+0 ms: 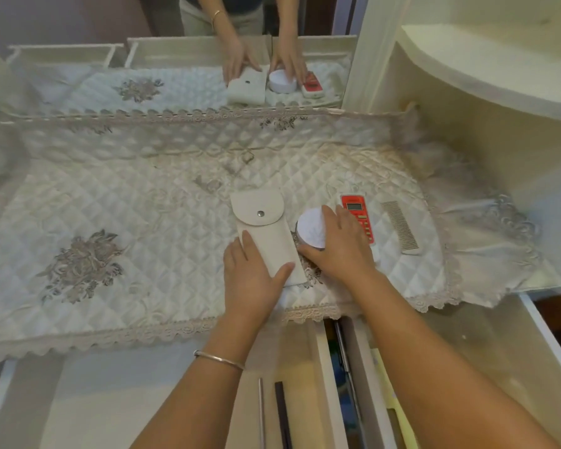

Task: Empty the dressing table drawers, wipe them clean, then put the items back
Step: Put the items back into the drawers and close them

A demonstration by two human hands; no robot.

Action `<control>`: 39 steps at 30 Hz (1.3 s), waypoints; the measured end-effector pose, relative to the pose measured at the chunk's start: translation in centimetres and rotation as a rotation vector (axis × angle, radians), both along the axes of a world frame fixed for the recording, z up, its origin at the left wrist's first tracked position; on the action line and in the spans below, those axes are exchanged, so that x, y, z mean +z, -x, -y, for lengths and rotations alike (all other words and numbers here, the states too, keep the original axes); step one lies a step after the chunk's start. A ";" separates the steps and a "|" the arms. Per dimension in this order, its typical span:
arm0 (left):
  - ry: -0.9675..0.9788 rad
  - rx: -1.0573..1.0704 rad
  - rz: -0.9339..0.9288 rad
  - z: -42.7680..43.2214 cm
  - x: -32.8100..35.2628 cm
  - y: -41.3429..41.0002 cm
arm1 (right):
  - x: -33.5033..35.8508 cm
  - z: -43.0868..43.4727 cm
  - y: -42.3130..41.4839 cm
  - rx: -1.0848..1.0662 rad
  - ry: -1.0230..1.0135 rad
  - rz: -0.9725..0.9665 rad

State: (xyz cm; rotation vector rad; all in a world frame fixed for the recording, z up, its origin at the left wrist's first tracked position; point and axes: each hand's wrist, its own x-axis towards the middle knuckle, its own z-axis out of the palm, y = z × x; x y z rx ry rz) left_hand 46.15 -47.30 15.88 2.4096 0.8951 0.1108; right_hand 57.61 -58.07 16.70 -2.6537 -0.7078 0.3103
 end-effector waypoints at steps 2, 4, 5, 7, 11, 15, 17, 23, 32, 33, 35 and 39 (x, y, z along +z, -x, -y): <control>0.016 -0.016 0.064 0.0 0.1 0.2 | -0.6 -0.2 -0.4 0.003 0.012 0.057; 0.069 -0.025 0.124 -0.2 0.3 0.5 | -0.8 -0.2 -0.1 0.009 -0.026 0.123; 0.093 -0.025 0.150 -0.2 0.5 0.8 | -0.7 -0.1 0.2 0.009 -0.055 0.134; 0.128 -0.009 0.191 -0.4 1.0 1.4 | -0.3 0.2 1.1 0.008 -0.095 0.122; 0.180 0.045 0.267 -0.7 2.1 4.0 | 0.5 1.3 4.2 -0.002 -0.194 0.113; 0.187 0.068 0.286 -0.4 3.2 8.8 | 1.5 2.9 9.5 0.055 -0.263 0.055; 0.224 0.124 0.297 -0.5 3.4 11.7 | 1.5 3.4 12.9 0.081 -0.269 0.004; 0.311 0.336 0.323 -2.2 3.0 21.2 | -2.7 2.6 23.0 0.153 -0.183 -0.235; 0.396 0.349 0.303 -6.3 1.6 30.8 | -9.6 -0.9 30.0 0.127 0.087 -0.290; 0.397 0.341 0.296 -6.7 1.5 31.3 | -10.0 -1.1 30.3 0.115 0.098 -0.288; 0.407 0.328 0.298 -7.5 1.3 31.9 | -10.5 -1.3 30.8 0.082 0.105 -0.293; 0.431 0.274 0.304 -8.1 1.4 32.1 | -10.6 -1.8 31.0 0.055 0.126 -0.320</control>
